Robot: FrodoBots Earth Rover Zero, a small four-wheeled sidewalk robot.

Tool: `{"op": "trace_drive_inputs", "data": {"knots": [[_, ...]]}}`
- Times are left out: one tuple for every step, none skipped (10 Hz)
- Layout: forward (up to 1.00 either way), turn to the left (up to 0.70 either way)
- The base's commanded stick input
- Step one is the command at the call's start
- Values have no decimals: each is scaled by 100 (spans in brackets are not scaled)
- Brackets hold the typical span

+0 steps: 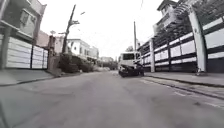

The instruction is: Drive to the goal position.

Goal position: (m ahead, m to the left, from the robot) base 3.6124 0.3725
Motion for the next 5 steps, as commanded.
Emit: {"op": "trace_drive_inputs", "data": {"knots": [[96,-12],[96,-28],[96,-29],[96,-30],[96,-6]]}}
